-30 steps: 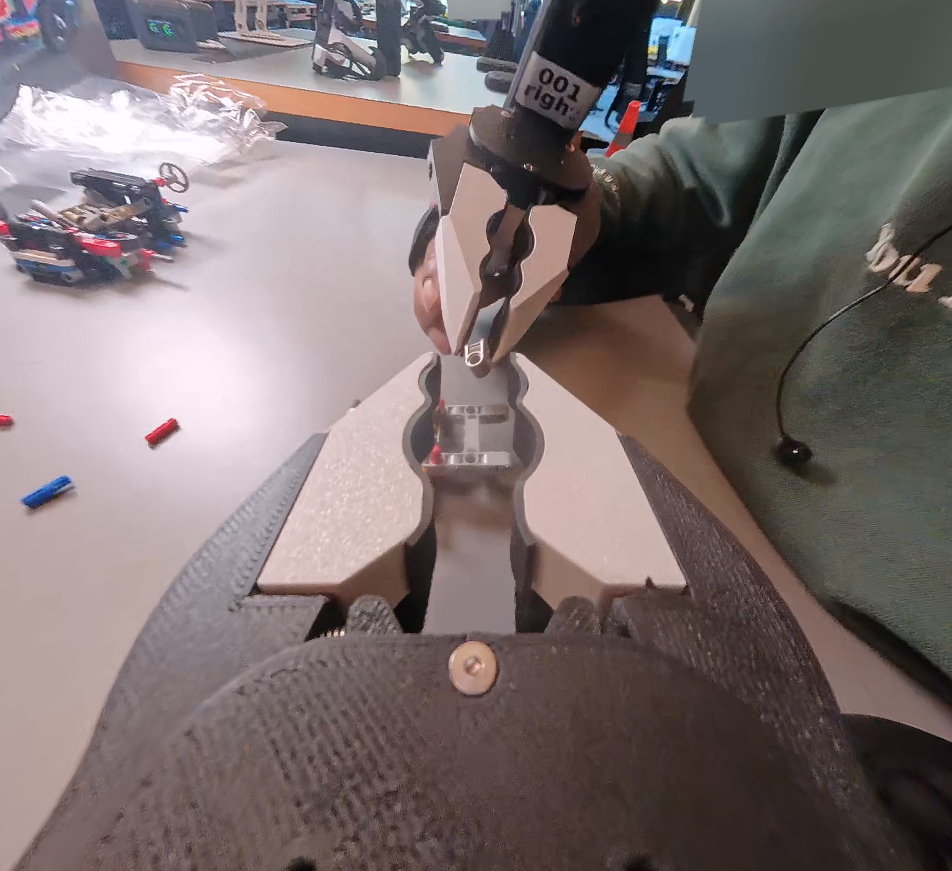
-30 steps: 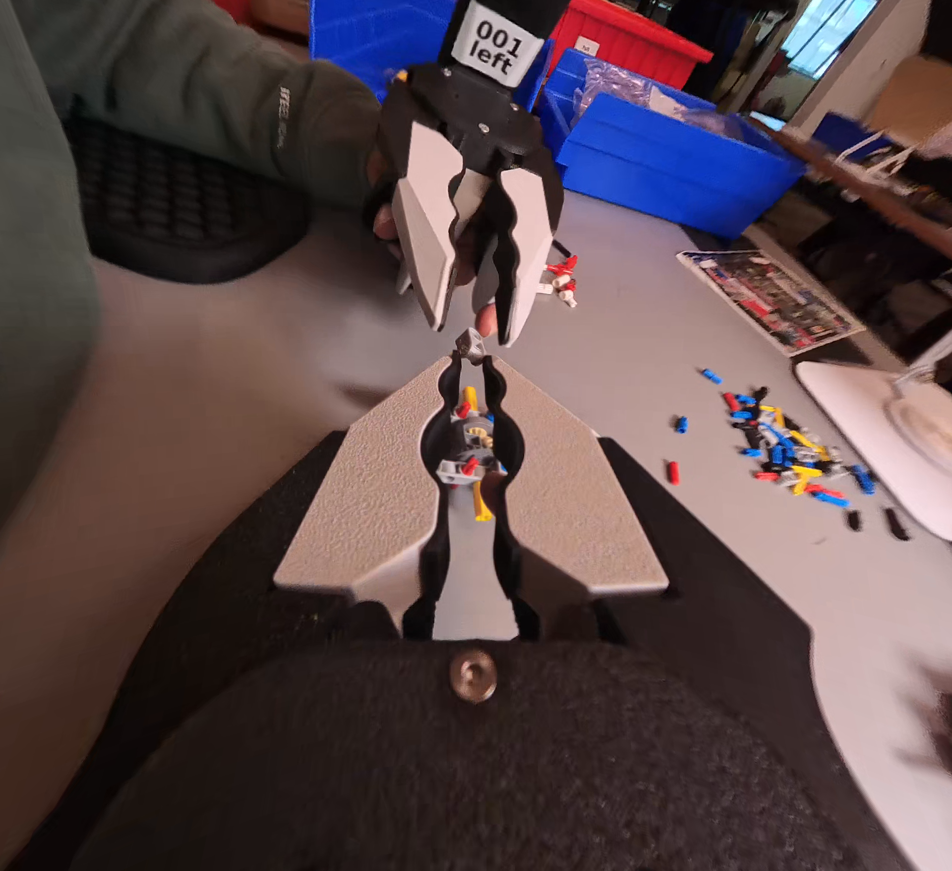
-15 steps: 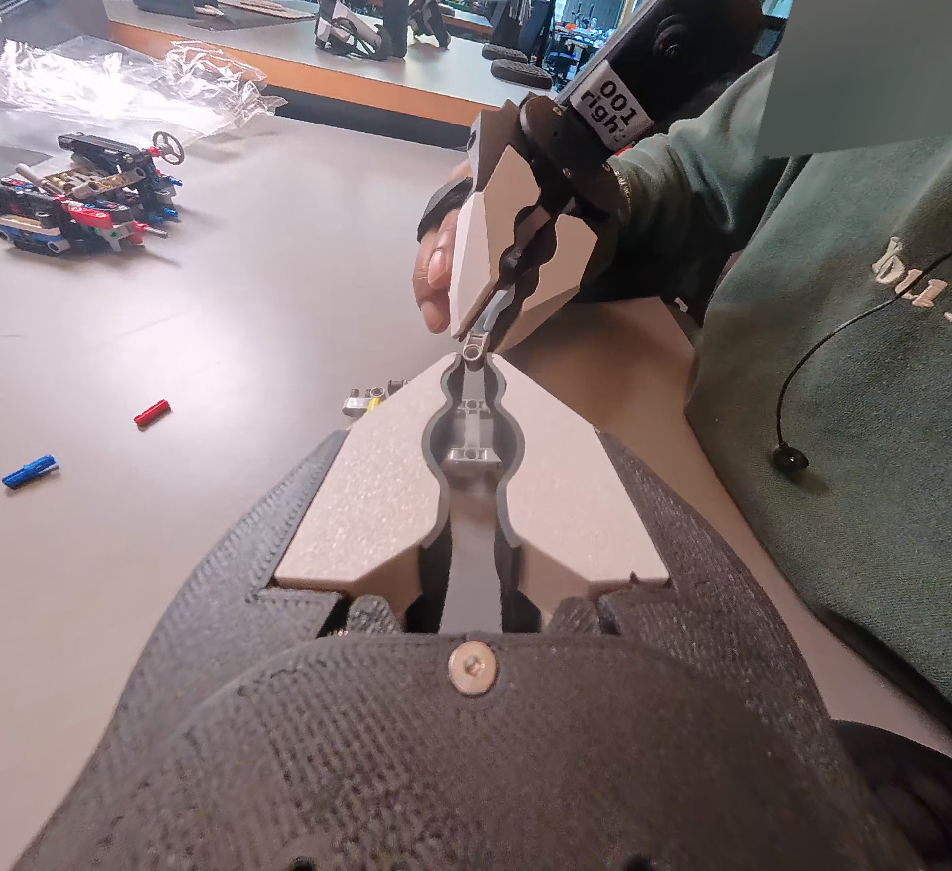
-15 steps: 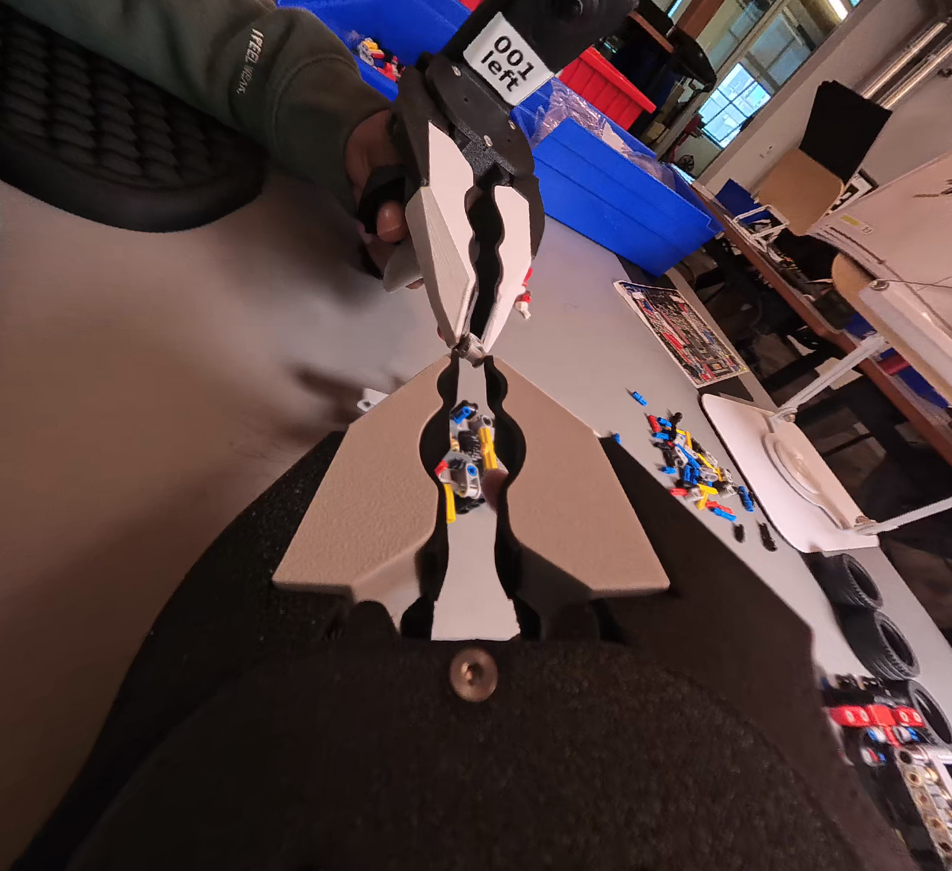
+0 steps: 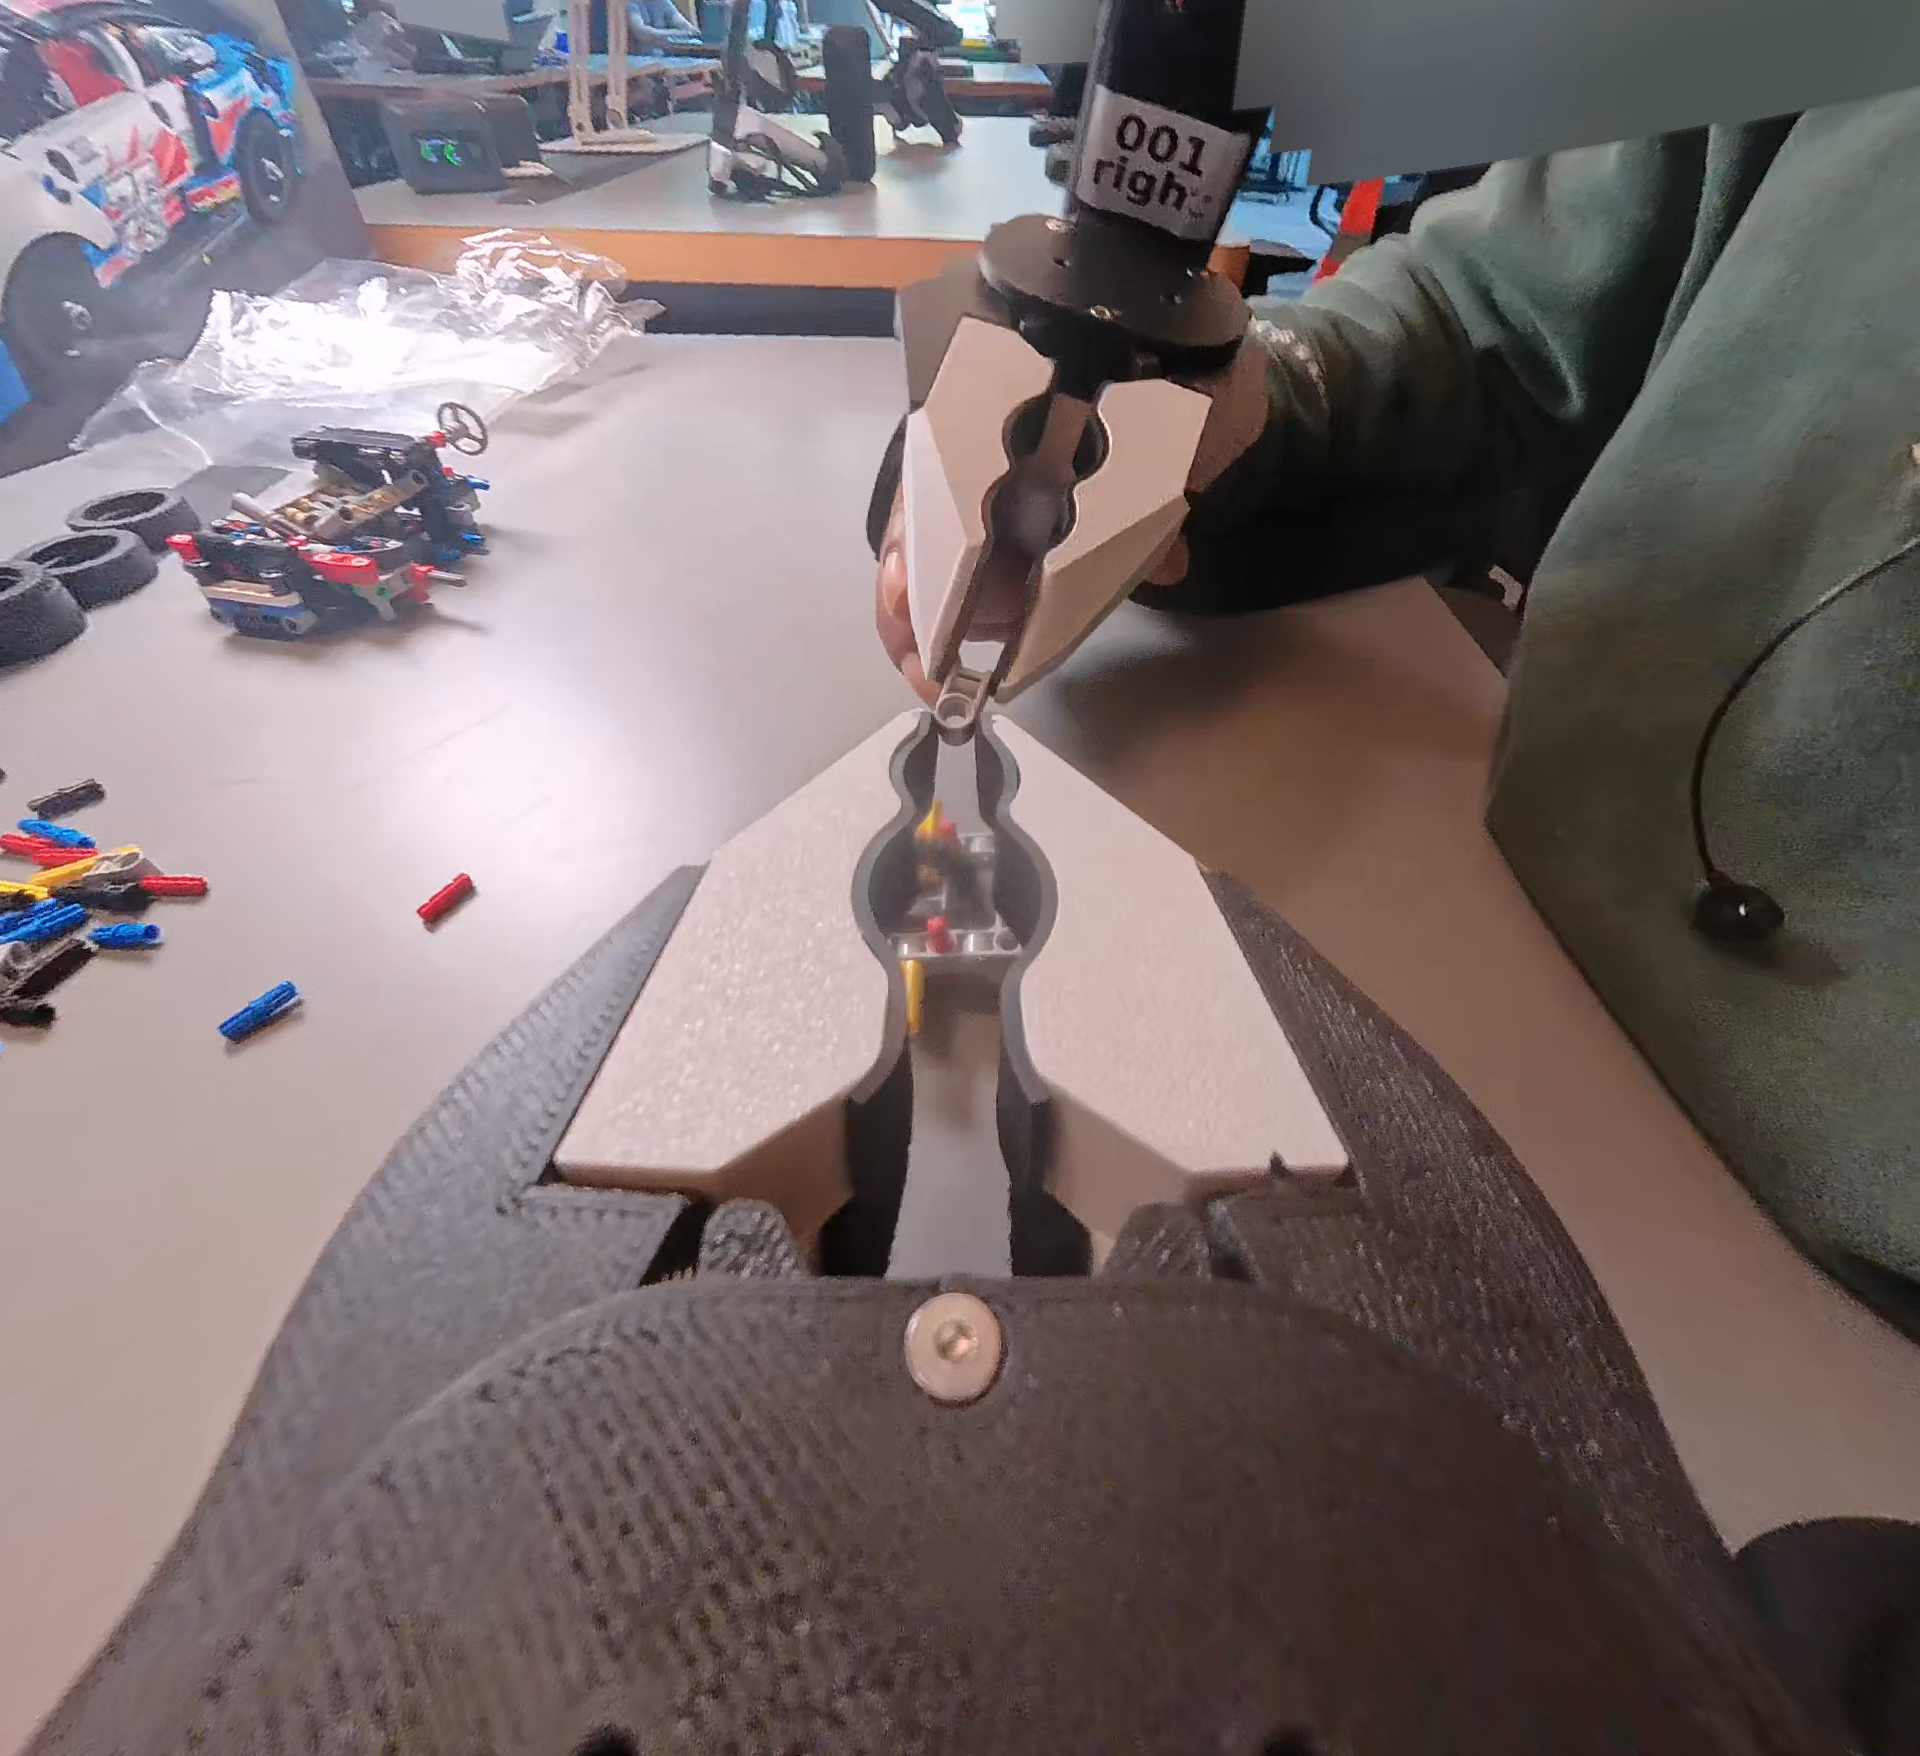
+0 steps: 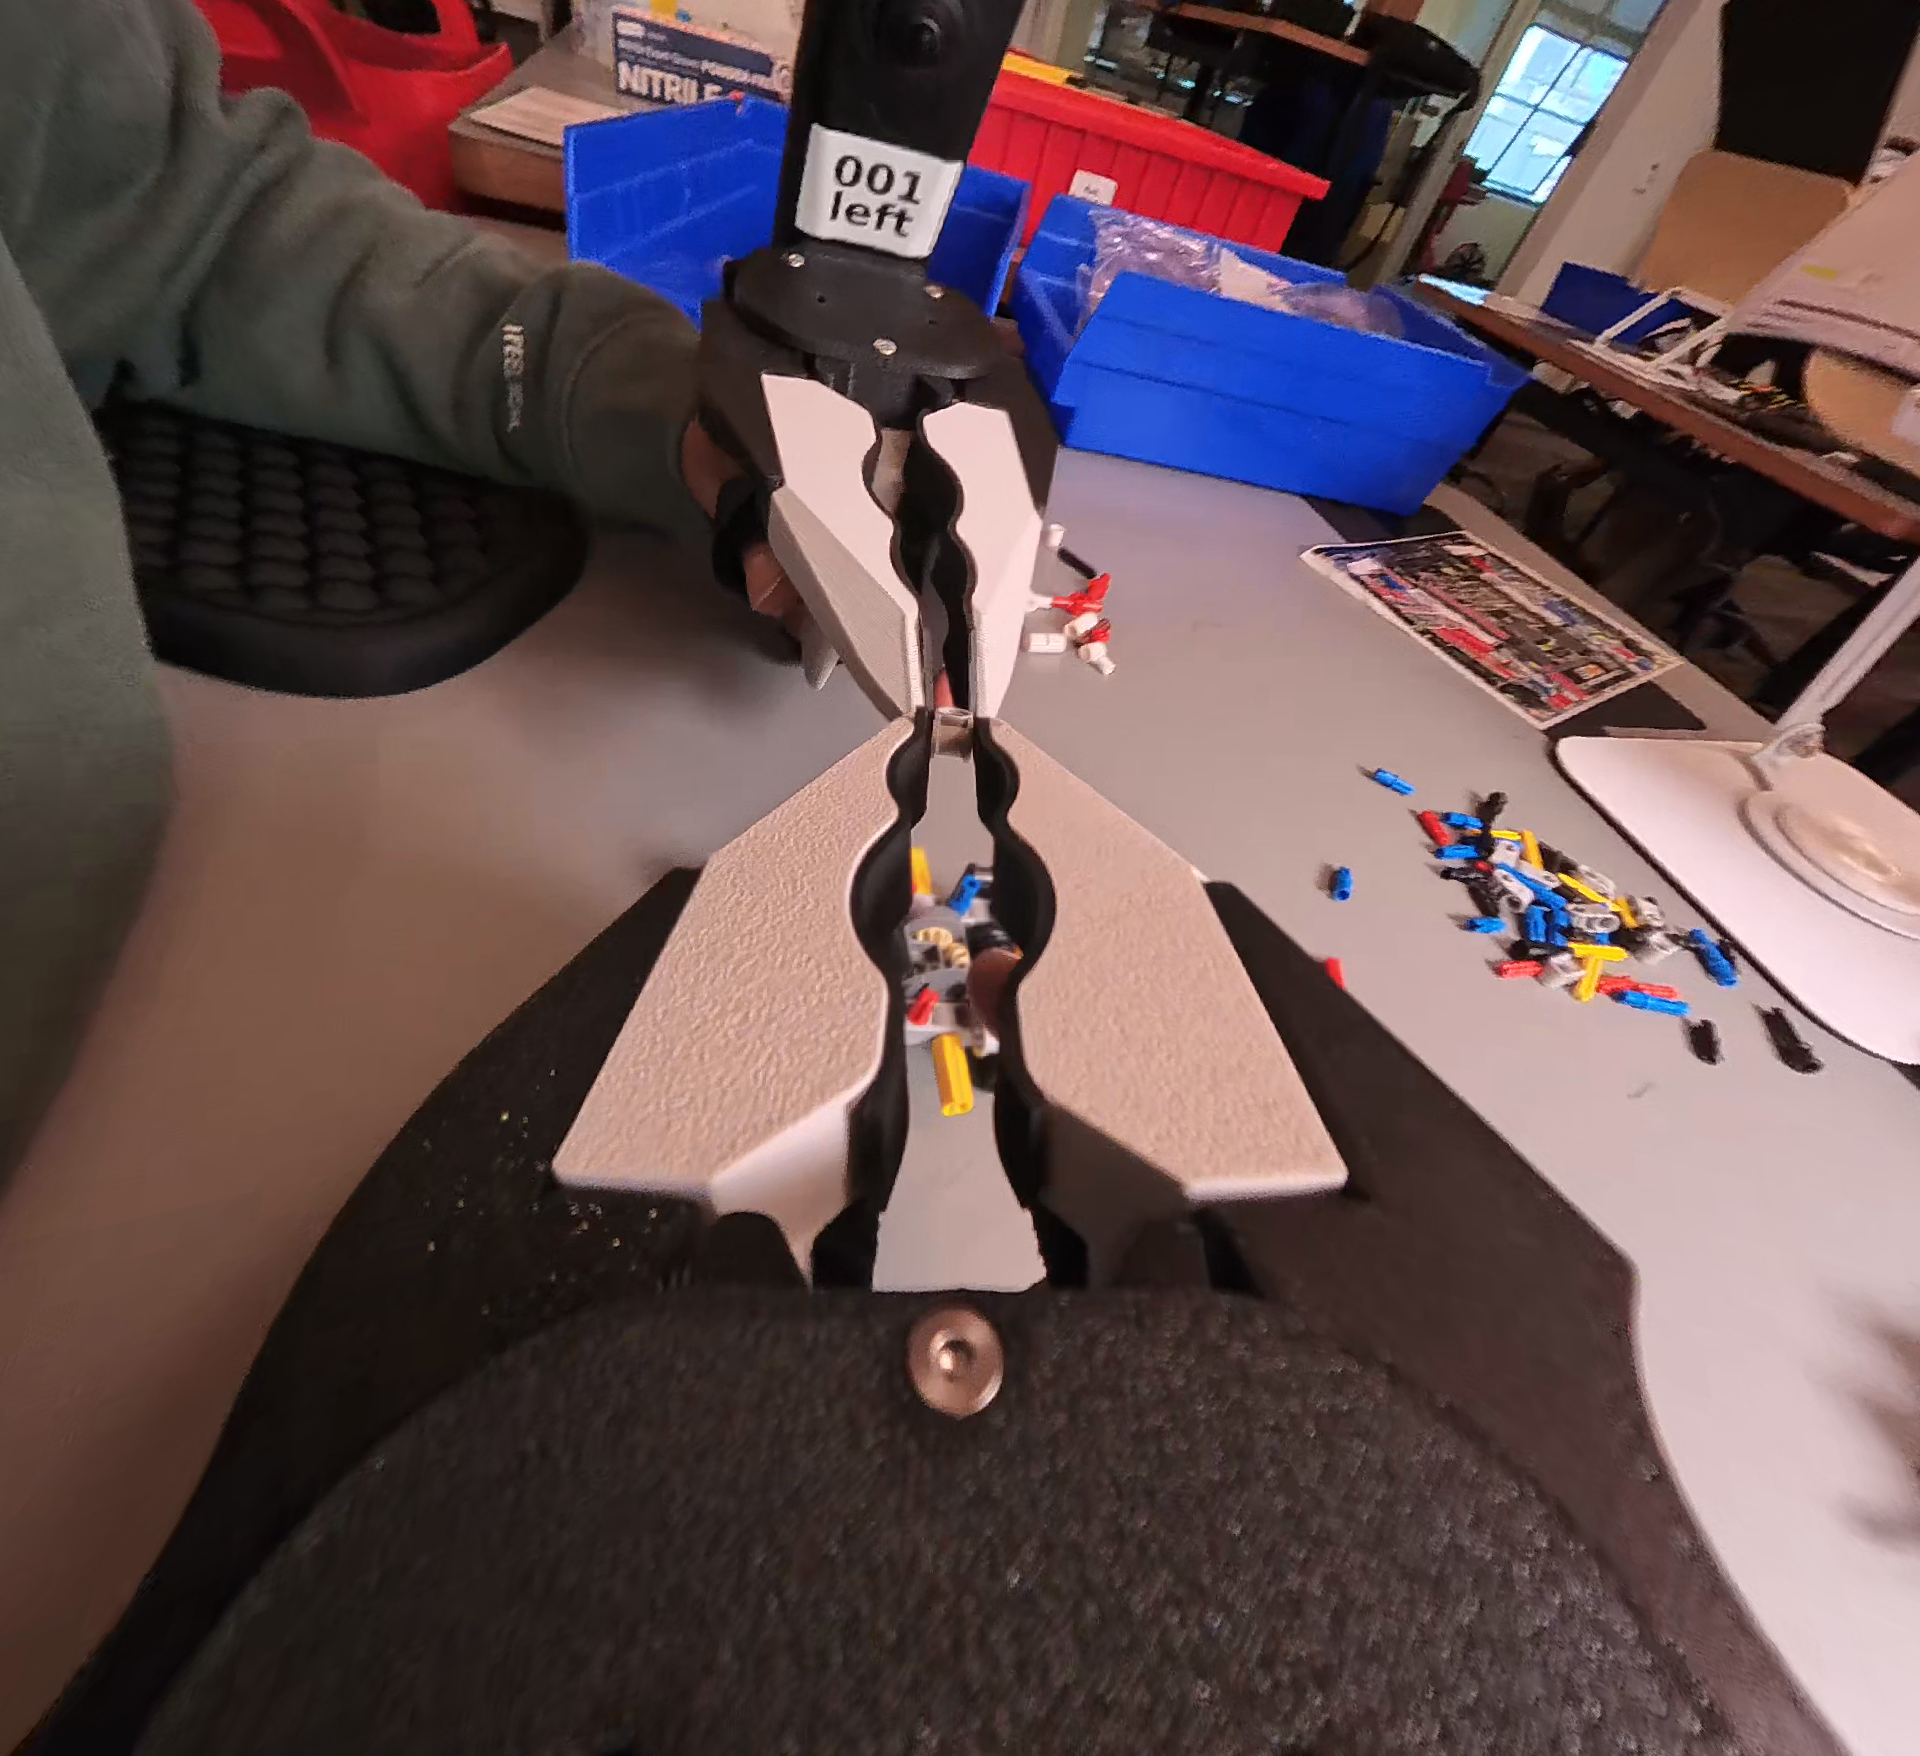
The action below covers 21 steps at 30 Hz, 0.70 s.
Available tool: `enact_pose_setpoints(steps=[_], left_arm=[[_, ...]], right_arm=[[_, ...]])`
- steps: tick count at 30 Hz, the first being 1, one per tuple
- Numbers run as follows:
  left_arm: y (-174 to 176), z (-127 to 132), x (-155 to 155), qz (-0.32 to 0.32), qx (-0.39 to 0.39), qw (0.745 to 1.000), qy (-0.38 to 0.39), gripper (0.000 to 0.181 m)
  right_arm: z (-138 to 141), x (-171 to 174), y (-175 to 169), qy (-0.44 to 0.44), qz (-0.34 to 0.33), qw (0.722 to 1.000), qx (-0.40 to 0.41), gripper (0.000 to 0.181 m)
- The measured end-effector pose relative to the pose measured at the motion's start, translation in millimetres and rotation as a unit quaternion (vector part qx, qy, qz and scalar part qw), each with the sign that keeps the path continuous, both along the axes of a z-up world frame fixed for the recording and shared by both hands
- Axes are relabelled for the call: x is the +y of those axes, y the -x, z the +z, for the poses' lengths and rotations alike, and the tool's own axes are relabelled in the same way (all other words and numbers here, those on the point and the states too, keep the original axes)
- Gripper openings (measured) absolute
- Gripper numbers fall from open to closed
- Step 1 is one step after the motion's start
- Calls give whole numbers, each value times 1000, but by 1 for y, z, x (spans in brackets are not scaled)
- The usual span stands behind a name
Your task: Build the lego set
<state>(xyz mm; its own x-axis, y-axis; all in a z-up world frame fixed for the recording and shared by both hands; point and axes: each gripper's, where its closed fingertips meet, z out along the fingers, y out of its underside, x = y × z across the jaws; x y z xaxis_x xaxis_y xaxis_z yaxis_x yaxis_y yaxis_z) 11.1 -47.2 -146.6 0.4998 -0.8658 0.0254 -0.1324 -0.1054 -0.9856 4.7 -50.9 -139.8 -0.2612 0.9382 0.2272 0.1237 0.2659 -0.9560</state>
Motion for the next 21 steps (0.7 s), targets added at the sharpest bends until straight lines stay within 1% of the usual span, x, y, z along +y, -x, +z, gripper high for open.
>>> enact_pose_setpoints(steps=[3, 6, 9, 11, 13, 16, 21], left_arm=[[4, 5, 6, 22, -20, 1000, 8, 4], [11, 4, 17, 58, -31, 997, 30, 4], [14, 6, 24, 79, -81, 989, 92, 7], [13, 9, 28, 81, -131, 977, 146, 15], [12, 11, 30, 81, -168, 965, 185, 22], [8, 12, 30, 77, -204, 951, 222, 24], [4, 10, 30, 80, -200, 950, 226, 21]], right_arm=[[6, 6, 3, -11, -22, 1000, 18, 7], [12, 18, 3, -37, -62, 997, 41, 7], [17, 35, 3, -80, -111, 989, 59, 7], [15, 40, 4, -134, -133, 980, 60, 6], [10, 40, 6, -191, -144, 970, 54, 6], [5, 39, 9, -254, -156, 953, 50, 6], [6, 36, 12, -286, -160, 943, 56, 7]])
